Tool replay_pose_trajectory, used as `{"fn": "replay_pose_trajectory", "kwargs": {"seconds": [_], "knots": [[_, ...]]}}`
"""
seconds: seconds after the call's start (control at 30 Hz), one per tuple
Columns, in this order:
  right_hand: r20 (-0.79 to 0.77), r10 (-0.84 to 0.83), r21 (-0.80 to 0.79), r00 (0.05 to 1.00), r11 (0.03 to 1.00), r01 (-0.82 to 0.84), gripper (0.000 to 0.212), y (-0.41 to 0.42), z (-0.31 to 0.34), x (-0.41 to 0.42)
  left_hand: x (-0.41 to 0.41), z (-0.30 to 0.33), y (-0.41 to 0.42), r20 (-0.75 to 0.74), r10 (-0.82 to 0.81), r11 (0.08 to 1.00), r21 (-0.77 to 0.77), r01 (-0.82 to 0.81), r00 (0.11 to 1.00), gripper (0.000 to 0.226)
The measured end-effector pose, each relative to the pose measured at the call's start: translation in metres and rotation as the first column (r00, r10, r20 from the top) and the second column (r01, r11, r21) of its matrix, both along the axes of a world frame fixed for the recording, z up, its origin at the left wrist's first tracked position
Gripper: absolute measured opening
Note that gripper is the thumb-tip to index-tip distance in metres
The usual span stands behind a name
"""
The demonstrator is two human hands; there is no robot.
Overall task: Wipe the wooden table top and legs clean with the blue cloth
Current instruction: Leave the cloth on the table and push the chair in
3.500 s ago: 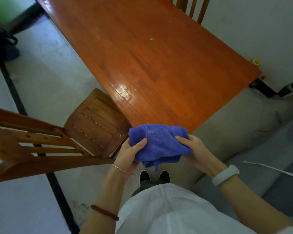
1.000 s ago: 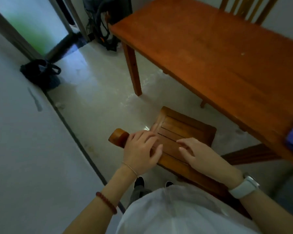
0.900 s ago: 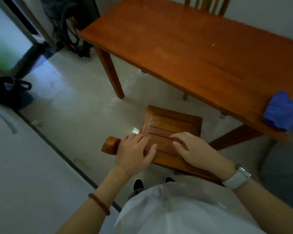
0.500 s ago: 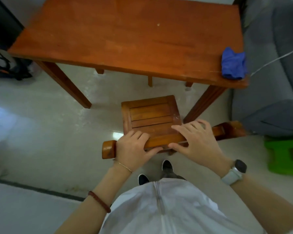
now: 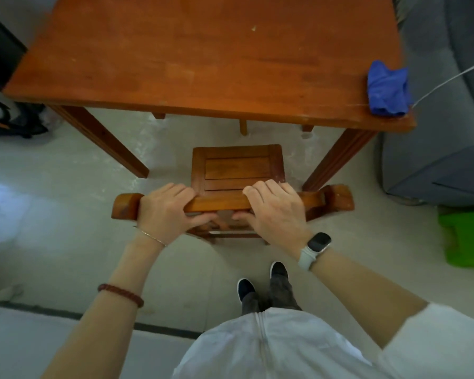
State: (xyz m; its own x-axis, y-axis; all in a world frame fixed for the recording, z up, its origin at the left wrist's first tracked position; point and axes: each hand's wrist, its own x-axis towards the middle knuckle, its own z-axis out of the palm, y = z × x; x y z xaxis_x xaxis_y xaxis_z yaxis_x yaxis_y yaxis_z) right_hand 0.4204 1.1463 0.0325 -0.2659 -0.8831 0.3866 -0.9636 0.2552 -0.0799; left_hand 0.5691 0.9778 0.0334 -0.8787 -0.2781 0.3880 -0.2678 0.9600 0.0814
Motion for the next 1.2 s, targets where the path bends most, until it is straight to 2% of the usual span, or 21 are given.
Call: {"fn": "replay_pose_trajectory", "kwargs": {"seconds": [0.33,0.47,0.63,0.87,1.03,1.13,1.2], "knots": [[-0.112,-0.034,-0.129,0.993,0.991,0.019,0.048,-0.090,-0.006,-0.033,-0.037,0.001,-0.093,0.034,0.042,0.995,-0.095,-0.038,0.999,0.068],[-0.124,-0.055,-0.164,0.991,0.986,0.034,0.049,-0.129,-0.008,-0.044,-0.050,0.002,-0.128,0.020,0.083,0.995,-0.054,-0.082,0.996,0.077],[-0.118,-0.045,-0.192,0.992,0.981,0.022,0.045,-0.167,-0.011,-0.058,-0.060,-0.008,-0.144,-0.018,0.292,0.956,0.011,-0.292,0.956,0.074],[-0.158,-0.110,-0.217,0.981,0.973,0.074,0.046,-0.198,-0.013,-0.069,-0.076,-0.004,-0.172,0.071,0.329,0.940,0.071,-0.333,0.942,0.078],[-0.143,-0.157,-0.148,0.977,0.980,0.136,0.047,-0.212,-0.007,-0.066,-0.081,0.001,-0.185,0.109,0.371,0.918,0.107,-0.382,0.922,0.051],[-0.078,-0.182,-0.114,0.980,0.978,0.173,0.042,-0.216,-0.002,-0.057,-0.079,0.003,-0.189,0.159,0.381,0.910,0.113,-0.400,0.911,0.048],[-0.025,-0.145,-0.123,0.989,0.982,0.141,0.037,-0.215,-0.002,-0.053,-0.077,0.007,-0.193,0.202,0.384,0.903,0.120,-0.412,0.901,0.048]]}}
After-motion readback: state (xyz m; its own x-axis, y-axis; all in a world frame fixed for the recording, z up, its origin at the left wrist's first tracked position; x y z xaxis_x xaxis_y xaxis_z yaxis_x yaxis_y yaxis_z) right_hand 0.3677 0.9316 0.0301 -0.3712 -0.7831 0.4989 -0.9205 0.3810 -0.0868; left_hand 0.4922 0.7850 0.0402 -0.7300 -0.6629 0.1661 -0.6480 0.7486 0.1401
